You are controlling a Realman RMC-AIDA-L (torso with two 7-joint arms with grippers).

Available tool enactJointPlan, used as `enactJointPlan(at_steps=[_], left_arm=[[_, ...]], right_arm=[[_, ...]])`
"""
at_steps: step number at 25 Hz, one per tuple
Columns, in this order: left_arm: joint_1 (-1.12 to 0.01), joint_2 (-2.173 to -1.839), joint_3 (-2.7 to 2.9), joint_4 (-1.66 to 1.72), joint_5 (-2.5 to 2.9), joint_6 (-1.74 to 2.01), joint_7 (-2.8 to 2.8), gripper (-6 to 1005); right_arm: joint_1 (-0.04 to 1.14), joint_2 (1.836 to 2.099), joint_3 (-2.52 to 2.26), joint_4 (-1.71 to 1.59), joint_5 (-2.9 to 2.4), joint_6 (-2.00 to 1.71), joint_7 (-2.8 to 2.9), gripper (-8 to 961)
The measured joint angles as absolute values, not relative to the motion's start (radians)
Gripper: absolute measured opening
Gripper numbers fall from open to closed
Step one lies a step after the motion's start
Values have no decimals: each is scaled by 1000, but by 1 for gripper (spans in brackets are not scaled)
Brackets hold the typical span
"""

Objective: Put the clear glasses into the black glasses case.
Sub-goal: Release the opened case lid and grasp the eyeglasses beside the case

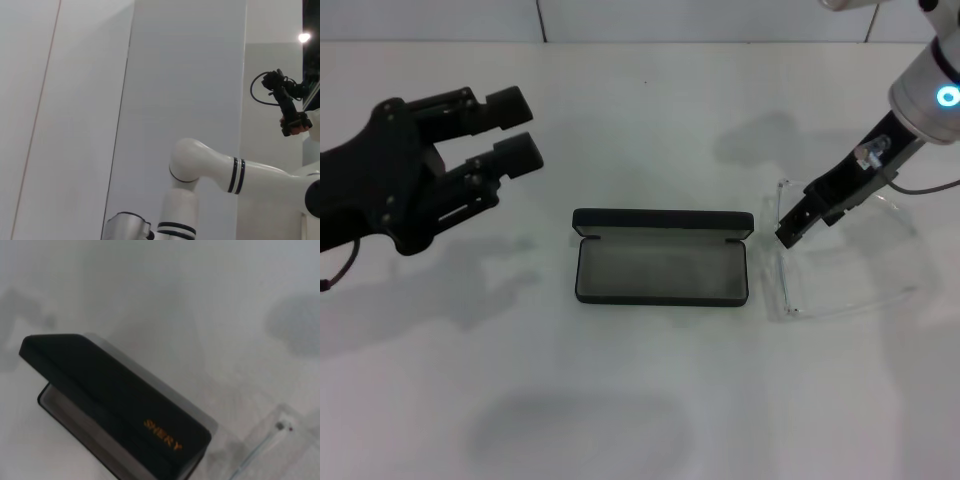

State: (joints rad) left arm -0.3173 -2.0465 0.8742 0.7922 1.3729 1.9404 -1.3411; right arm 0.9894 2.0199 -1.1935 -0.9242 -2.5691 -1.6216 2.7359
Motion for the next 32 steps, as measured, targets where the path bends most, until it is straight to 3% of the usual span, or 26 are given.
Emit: enactJointPlan(at_steps=[24, 32], left_arm=[[-317, -2051, 870, 726, 1406, 1939, -1283, 412], [-316, -2048, 868, 709, 1407, 1939, -1276, 411]], right_arm=[[1007, 2029, -1295, -780, -2518, -1464, 2743, 616], [994, 2025, -1294, -781, -2495, -1484, 2741, 458]])
